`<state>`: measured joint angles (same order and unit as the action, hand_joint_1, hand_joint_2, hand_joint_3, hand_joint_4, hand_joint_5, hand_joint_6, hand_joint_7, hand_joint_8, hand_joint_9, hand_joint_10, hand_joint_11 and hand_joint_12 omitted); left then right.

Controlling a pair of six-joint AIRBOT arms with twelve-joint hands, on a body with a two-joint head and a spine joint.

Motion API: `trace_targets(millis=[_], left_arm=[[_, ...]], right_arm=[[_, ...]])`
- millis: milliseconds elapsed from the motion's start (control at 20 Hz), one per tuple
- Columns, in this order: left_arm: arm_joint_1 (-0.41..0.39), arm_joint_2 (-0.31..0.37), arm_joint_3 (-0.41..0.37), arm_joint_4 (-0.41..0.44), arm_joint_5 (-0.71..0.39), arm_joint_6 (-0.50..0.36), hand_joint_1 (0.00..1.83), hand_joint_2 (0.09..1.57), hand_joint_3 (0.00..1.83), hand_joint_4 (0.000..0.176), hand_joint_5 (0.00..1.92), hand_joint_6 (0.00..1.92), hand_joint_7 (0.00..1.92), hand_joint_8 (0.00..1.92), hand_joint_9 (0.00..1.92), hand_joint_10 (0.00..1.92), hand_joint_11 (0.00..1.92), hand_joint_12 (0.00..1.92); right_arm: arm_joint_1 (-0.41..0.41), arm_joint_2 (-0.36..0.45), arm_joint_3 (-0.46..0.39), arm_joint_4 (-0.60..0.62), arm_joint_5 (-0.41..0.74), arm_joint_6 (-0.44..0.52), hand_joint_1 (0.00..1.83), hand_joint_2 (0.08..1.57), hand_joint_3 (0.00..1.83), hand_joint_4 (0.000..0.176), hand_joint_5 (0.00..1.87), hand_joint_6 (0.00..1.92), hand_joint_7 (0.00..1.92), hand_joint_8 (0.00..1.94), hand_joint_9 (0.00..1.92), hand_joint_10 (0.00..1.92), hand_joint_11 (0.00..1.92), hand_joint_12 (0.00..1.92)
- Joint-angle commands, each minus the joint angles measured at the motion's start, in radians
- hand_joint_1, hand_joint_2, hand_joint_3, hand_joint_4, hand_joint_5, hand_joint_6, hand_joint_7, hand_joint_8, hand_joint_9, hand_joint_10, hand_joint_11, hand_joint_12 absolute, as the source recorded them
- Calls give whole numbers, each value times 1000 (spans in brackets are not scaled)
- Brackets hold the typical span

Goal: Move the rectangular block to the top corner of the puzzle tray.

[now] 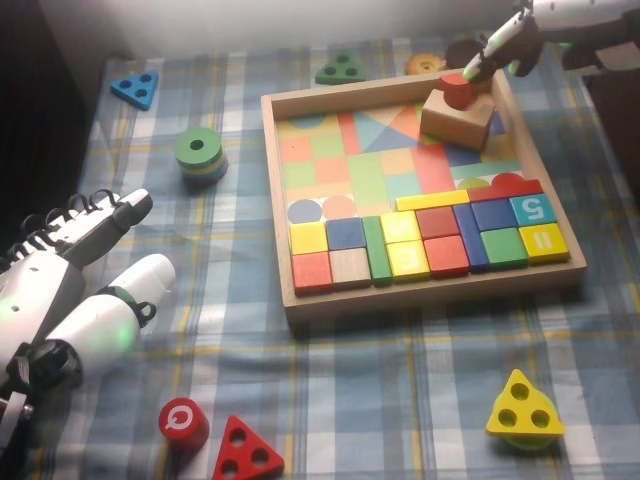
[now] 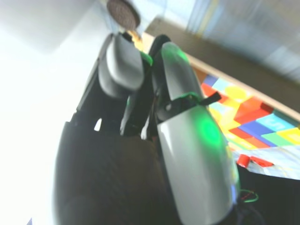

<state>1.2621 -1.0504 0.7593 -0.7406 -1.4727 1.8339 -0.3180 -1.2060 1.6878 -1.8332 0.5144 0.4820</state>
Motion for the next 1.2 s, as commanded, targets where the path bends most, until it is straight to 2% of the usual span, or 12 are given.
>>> trace_targets(millis=[0,50,100,200,400,450,600,700,800,900,1050,1150], left_arm=[[-8,5,0,49,-106,-6,139,1404,1,19,342,1,235,2,175,1,0,270],[-8,5,0,49,-107,-6,119,1407,2,26,332,1,226,2,172,0,0,241],[-8,5,0,48,-106,-6,138,1403,0,26,340,2,233,2,180,2,0,282],[-8,4,-1,47,-106,-6,99,1406,2,15,340,1,230,0,172,2,0,294],[-7,4,0,44,-106,-6,136,1406,0,24,334,0,234,1,180,3,0,340],[-7,4,0,44,-106,-6,172,1402,0,14,348,2,246,2,189,4,0,387],[-7,5,0,44,-106,-6,130,1408,2,35,325,0,219,1,165,0,0,273],[-7,4,0,44,-106,-6,137,1406,0,21,340,2,237,2,187,5,0,355],[-7,4,0,44,-104,-6,119,1409,1,25,330,0,227,1,177,0,0,376],[-7,5,0,44,-104,-6,140,1402,0,26,335,3,233,2,181,2,0,376],[-7,4,0,45,-100,-6,123,1399,0,29,333,4,232,3,180,4,0,348],[-7,4,0,45,-100,-6,147,1399,0,14,345,3,240,2,177,1,0,332]], right_arm=[[24,16,-13,30,-24,-4,1524,1241,0,31,496,1,873,1941,1142,1921,1260,1921],[26,31,-40,28,-22,-4,1520,1234,0,23,504,3,935,1941,1189,1921,1285,1921],[26,43,-64,25,-20,-4,1519,1237,0,34,500,1,971,1941,1222,1921,1318,1921],[26,59,-106,25,-5,-4,1571,1222,0,0,503,1,1139,1941,1355,1921,1426,1921],[26,63,-148,25,14,-4,1501,1235,3,0,511,4,1225,1941,1426,1921,1470,1921],[25,63,-153,25,20,-4,1463,1242,4,8,519,4,1189,1941,1397,1921,1442,1921],[20,63,-168,25,25,-4,1482,1230,1,0,524,1,1240,1941,1431,1921,1452,1921],[7,63,-174,19,29,-4,1458,1233,1,0,519,3,1238,1941,1438,1921,1459,1921],[0,63,-173,5,28,-4,1454,1216,0,37,534,5,1199,1941,1413,1921,1439,1921],[-6,63,-172,-9,26,-4,1474,1207,0,47,547,6,1178,1941,1404,1921,1452,1921],[-10,61,-166,-32,11,-4,1421,1212,0,105,546,4,1015,1941,1251,1921,1317,1921],[-10,55,-157,-36,1,-4,1424,1226,5,93,540,2,955,1941,1205,1921,1280,1921]])
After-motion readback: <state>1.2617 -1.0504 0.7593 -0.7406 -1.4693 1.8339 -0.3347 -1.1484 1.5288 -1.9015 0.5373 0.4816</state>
